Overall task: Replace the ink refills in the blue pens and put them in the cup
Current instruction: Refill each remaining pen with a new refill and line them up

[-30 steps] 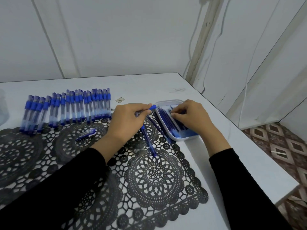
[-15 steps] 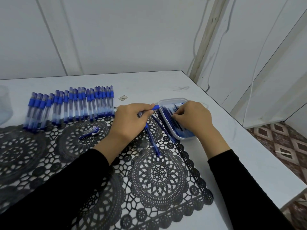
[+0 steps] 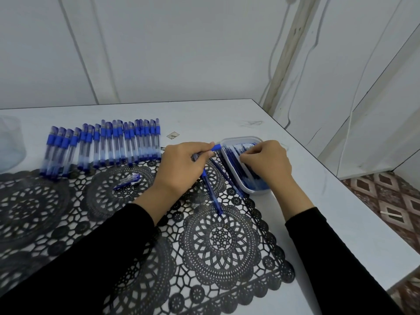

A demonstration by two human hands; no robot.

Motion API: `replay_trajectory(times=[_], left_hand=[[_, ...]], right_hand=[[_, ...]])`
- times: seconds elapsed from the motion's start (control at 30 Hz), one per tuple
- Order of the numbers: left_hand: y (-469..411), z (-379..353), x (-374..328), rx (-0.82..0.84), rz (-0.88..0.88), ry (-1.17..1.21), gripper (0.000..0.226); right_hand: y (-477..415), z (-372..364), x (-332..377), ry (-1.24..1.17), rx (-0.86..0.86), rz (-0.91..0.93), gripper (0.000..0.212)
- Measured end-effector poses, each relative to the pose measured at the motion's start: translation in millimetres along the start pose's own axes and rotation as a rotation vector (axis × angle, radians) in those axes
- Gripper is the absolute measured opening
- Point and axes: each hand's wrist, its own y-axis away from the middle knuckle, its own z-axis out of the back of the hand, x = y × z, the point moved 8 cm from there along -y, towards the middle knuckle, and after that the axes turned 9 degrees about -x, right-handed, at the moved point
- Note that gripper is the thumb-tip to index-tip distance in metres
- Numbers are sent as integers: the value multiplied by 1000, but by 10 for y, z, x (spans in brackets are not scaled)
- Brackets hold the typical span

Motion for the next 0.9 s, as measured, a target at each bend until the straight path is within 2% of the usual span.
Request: replay_trajectory(times=[0.27, 0.43, 0.63, 0.77, 0.9], left_hand=[[-17, 200, -85, -57, 65, 124, 25], [30, 486, -65, -114, 111, 204, 27], [182, 1115, 58, -222, 29, 240, 25], [322, 1534, 139, -265, -38, 158, 26], [448, 1847, 310, -264, 17, 115, 30]], right_hand=[[73, 129, 236, -595, 10, 2, 4], [166, 106, 534, -744, 37, 65, 4], [393, -24, 1115, -916, 186, 142, 9], [570, -221, 1445, -1006, 361, 97, 15], [769, -444, 1638, -1162, 488, -5, 13]])
